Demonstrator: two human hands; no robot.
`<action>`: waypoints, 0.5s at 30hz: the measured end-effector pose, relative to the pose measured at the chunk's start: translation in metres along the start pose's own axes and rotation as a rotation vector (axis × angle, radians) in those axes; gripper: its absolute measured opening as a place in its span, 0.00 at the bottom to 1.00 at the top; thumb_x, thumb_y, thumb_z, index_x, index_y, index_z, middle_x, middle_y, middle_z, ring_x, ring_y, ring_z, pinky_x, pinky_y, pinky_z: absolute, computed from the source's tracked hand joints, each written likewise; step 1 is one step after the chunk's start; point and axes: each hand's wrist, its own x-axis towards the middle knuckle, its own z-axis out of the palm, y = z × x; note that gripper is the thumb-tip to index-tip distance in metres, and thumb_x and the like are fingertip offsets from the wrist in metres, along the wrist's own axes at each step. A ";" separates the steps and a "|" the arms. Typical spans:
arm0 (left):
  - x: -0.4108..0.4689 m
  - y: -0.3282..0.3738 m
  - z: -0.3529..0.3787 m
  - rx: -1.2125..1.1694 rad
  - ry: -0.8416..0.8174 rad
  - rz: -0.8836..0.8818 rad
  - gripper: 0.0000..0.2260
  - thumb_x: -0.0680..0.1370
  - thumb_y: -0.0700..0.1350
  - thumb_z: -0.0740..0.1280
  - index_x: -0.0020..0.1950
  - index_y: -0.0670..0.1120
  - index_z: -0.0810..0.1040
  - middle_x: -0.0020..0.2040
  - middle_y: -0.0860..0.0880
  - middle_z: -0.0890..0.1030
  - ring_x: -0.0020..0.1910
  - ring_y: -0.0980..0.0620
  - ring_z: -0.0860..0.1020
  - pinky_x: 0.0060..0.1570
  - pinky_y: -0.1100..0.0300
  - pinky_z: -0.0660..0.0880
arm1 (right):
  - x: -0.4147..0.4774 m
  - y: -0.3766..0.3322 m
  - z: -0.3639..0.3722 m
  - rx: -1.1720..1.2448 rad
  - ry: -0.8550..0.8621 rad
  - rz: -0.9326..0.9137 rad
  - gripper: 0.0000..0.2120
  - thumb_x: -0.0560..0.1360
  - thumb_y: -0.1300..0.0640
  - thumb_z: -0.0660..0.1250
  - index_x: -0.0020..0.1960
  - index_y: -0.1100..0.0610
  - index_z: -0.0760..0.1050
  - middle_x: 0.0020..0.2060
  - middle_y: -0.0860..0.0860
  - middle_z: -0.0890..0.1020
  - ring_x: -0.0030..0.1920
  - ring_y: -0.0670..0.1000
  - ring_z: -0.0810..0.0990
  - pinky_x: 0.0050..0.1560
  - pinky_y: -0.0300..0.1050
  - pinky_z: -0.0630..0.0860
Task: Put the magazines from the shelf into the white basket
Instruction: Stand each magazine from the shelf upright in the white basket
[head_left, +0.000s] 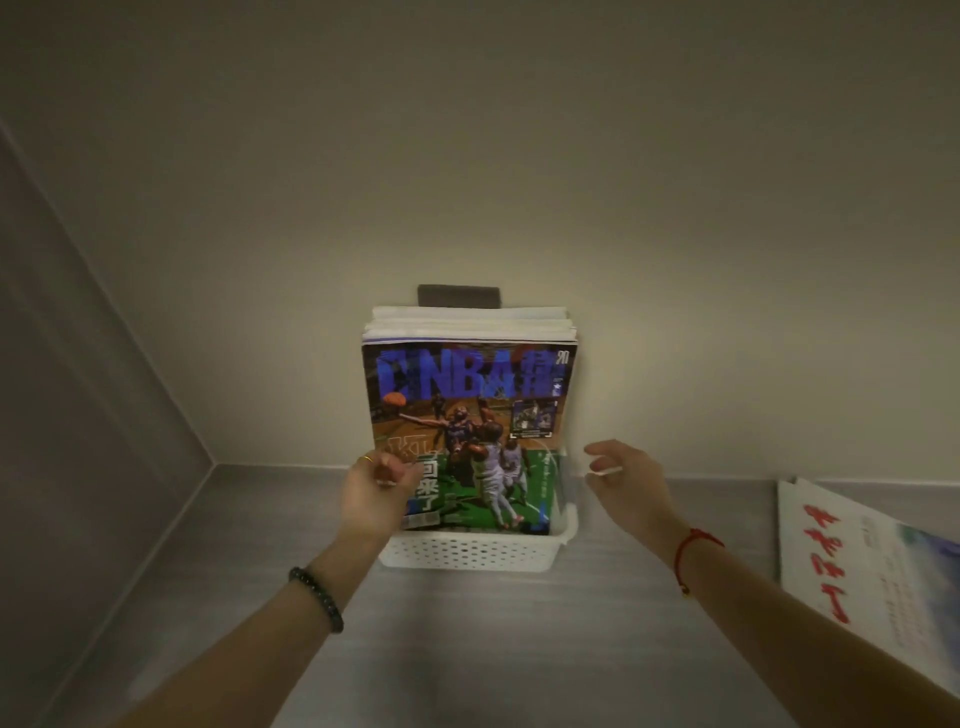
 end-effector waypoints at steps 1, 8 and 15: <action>-0.009 0.002 0.007 -0.003 -0.024 0.010 0.13 0.71 0.39 0.71 0.32 0.47 0.69 0.34 0.46 0.75 0.41 0.43 0.76 0.50 0.43 0.77 | -0.007 0.010 -0.008 -0.003 -0.023 0.002 0.12 0.71 0.67 0.65 0.54 0.59 0.77 0.48 0.59 0.82 0.42 0.51 0.76 0.42 0.37 0.71; -0.081 0.013 0.098 -0.064 -0.320 -0.048 0.09 0.72 0.41 0.70 0.35 0.45 0.72 0.32 0.47 0.75 0.31 0.50 0.75 0.31 0.58 0.76 | -0.061 0.114 -0.088 0.001 -0.089 0.164 0.14 0.69 0.66 0.69 0.54 0.60 0.76 0.47 0.57 0.78 0.43 0.51 0.77 0.35 0.32 0.73; -0.156 0.006 0.209 -0.007 -0.528 -0.066 0.06 0.72 0.44 0.70 0.38 0.49 0.74 0.35 0.50 0.77 0.32 0.52 0.76 0.28 0.65 0.74 | -0.105 0.227 -0.183 -0.246 -0.149 0.298 0.26 0.71 0.59 0.69 0.66 0.58 0.65 0.62 0.57 0.73 0.61 0.56 0.73 0.56 0.41 0.70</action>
